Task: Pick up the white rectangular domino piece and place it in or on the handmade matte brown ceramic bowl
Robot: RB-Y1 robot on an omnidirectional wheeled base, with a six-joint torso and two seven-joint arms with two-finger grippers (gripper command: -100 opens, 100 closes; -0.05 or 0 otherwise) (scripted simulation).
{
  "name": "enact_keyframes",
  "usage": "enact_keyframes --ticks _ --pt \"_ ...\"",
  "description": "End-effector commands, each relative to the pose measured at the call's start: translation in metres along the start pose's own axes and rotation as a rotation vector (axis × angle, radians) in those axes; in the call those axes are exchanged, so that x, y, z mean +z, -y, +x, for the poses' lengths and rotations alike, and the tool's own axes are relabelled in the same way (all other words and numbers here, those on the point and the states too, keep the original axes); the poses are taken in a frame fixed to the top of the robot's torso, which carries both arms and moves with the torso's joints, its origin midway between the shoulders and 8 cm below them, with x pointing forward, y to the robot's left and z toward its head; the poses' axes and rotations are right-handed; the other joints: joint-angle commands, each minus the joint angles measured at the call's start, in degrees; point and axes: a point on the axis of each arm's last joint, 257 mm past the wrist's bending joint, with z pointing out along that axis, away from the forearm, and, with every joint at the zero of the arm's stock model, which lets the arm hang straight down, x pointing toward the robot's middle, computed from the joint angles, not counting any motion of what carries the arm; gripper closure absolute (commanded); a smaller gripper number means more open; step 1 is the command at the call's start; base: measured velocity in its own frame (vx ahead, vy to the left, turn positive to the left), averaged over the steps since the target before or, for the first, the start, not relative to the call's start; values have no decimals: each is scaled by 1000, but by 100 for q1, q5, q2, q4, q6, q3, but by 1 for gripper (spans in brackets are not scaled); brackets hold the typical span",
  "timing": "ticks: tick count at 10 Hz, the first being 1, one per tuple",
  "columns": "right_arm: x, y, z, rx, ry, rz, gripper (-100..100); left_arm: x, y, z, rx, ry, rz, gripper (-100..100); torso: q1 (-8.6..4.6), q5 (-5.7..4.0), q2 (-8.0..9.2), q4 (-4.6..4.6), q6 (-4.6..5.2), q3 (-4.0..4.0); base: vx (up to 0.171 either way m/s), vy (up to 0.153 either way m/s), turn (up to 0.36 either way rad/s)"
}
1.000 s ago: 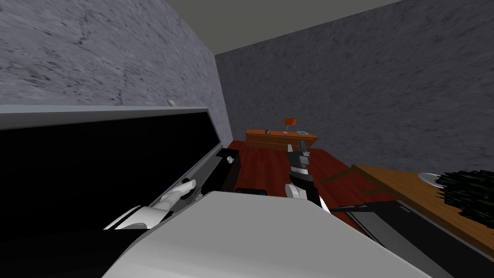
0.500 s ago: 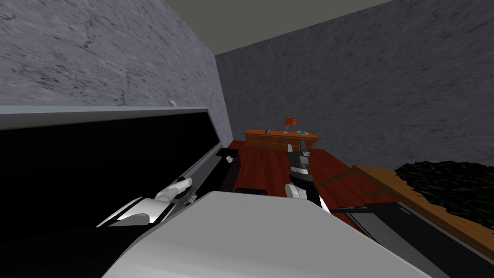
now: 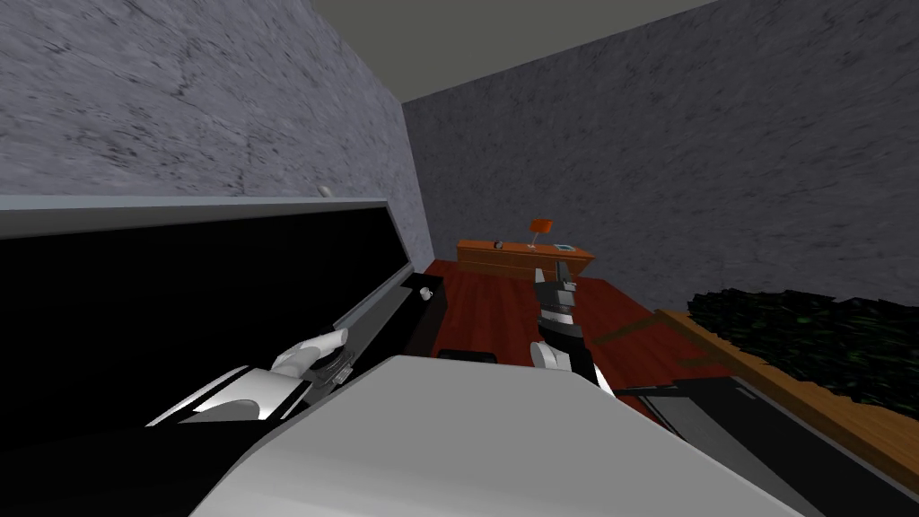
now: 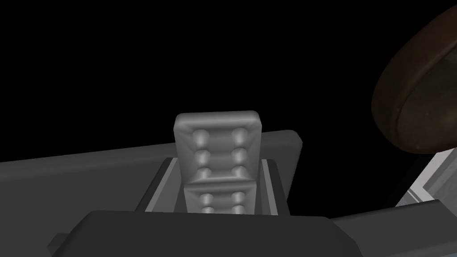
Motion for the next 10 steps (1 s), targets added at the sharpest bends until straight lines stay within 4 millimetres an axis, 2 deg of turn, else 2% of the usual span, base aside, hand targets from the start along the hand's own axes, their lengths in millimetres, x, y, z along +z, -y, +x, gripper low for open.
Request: enact_keyframes --ticks 1,3,5,7,8,9,10 --pt "0 0 0 0 0 0 0 -6 -10 -9 5 0 -32 100 0 0 0 0 0 0 -64 -66 37" --pt "0 0 0 0 0 0 0 -15 -22 -19 12 -4 -70 100 1 2 0 -1 1 -1 -83 -79 40" --pt "0 0 0 0 0 0 0 -21 -22 -19 25 -18 -84 100 -2 4 13 1 0 7 -135 -72 56" --pt "0 0 0 0 0 0 0 -23 -6 -13 43 -30 -64 100 21 10 49 11 -4 28 -205 -3 104" --pt "0 0 0 0 0 0 0 -23 -6 -13 43 -30 -64 100 34 13 51 15 -2 32 -110 28 28" --pt "0 0 0 0 0 0 0 -27 25 -2 72 -42 -14 100 43 14 29 14 4 22 -148 75 254" --pt "0 0 0 0 0 0 0 -27 27 -2 75 -41 -11 100 60 19 36 15 -2 25 -164 86 120"
